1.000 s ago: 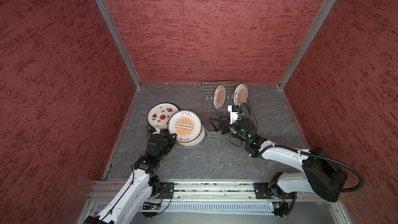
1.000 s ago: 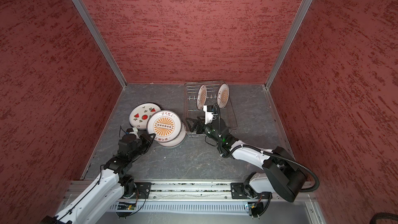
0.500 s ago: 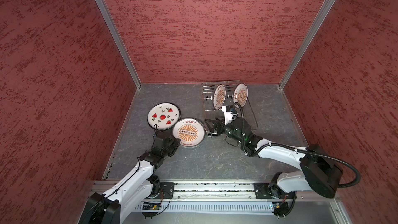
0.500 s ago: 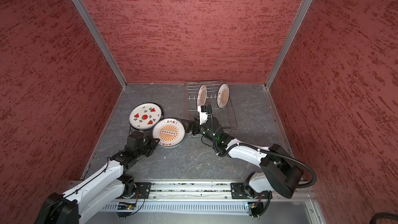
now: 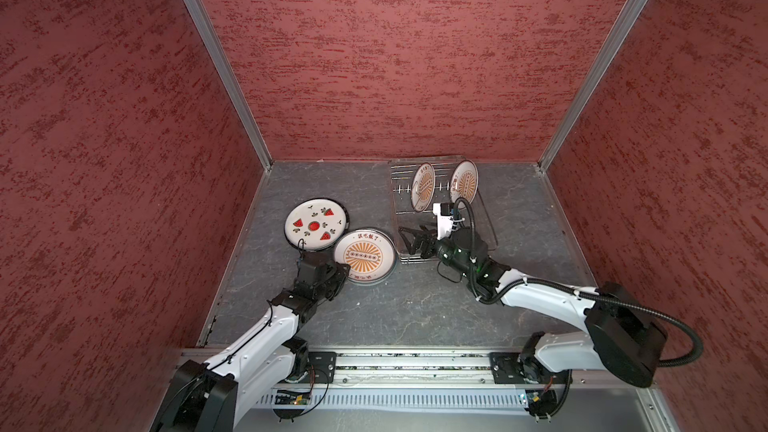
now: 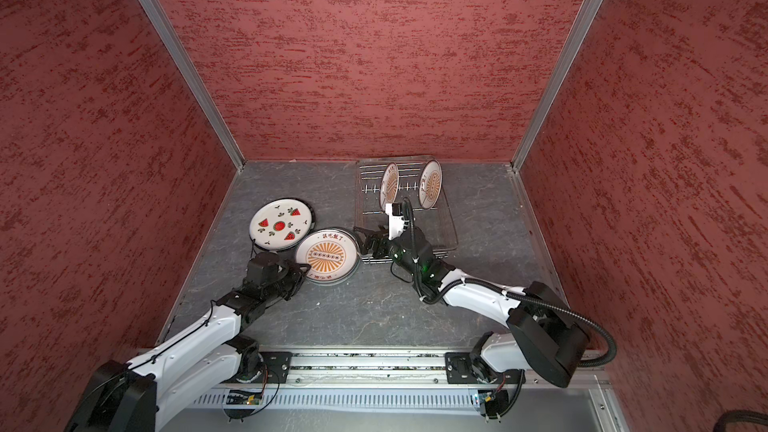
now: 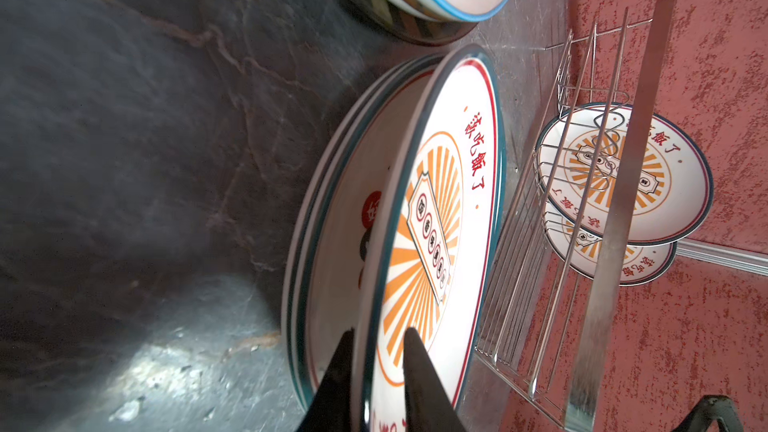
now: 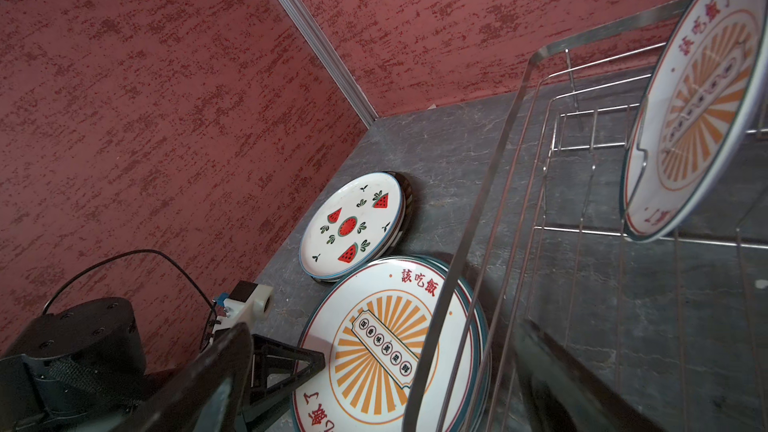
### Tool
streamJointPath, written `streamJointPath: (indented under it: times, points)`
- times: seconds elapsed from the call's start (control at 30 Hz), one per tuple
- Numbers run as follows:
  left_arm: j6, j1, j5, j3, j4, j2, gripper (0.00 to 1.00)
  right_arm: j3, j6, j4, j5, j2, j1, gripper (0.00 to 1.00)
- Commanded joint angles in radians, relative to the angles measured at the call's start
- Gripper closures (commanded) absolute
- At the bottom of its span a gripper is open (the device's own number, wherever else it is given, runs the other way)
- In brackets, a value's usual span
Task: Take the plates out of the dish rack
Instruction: 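Open the right gripper and lower the plate onto the red-text stack with the left, then open the left gripper to release the sunburst plate on the stack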
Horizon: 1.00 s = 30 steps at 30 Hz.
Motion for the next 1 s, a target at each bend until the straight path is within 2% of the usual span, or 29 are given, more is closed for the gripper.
streamJointPath:
  times: [0.0,0.1,0.23,0.3,0.43,0.6,0.67,0.77,0.9,0.97]
  points:
    - [0.006,-0.002,-0.009,0.036,0.036,-0.006,0.74,-0.012,-0.001,0.001,0.039,-0.023,0.005,0.01]
    - [0.043,-0.003,-0.063,0.065,-0.040,-0.021,0.67,-0.014,0.000,0.002,0.042,-0.023,0.004,0.01]
    - [0.052,-0.005,-0.119,0.067,-0.111,-0.063,0.64,-0.009,0.002,-0.008,0.057,-0.018,0.006,0.01]
    - [0.055,-0.005,-0.122,0.058,-0.111,-0.079,0.55,-0.009,0.003,-0.012,0.058,-0.016,0.004,0.01]
    - [0.049,-0.027,-0.105,0.040,-0.065,-0.082,0.53,-0.013,0.008,-0.003,0.058,-0.011,0.004,0.01]
    - [0.055,-0.114,-0.190,0.075,-0.106,-0.058,0.51,-0.010,0.014,-0.005,0.055,-0.009,0.005,0.01]
    - [0.057,-0.115,-0.176,0.074,-0.090,-0.041,0.43,-0.012,0.015,-0.004,0.055,-0.012,0.006,0.01]
    - [0.083,-0.110,-0.120,0.084,-0.084,-0.017,0.43,-0.016,0.012,-0.005,0.057,-0.015,0.006,0.01]
    - [0.070,-0.115,-0.143,0.073,-0.090,-0.028,0.42,-0.022,0.013,-0.004,0.061,-0.018,0.006,0.01]
    - [0.065,-0.115,-0.144,0.068,-0.090,-0.033,0.36,-0.025,0.014,-0.003,0.061,-0.021,0.006,0.01]
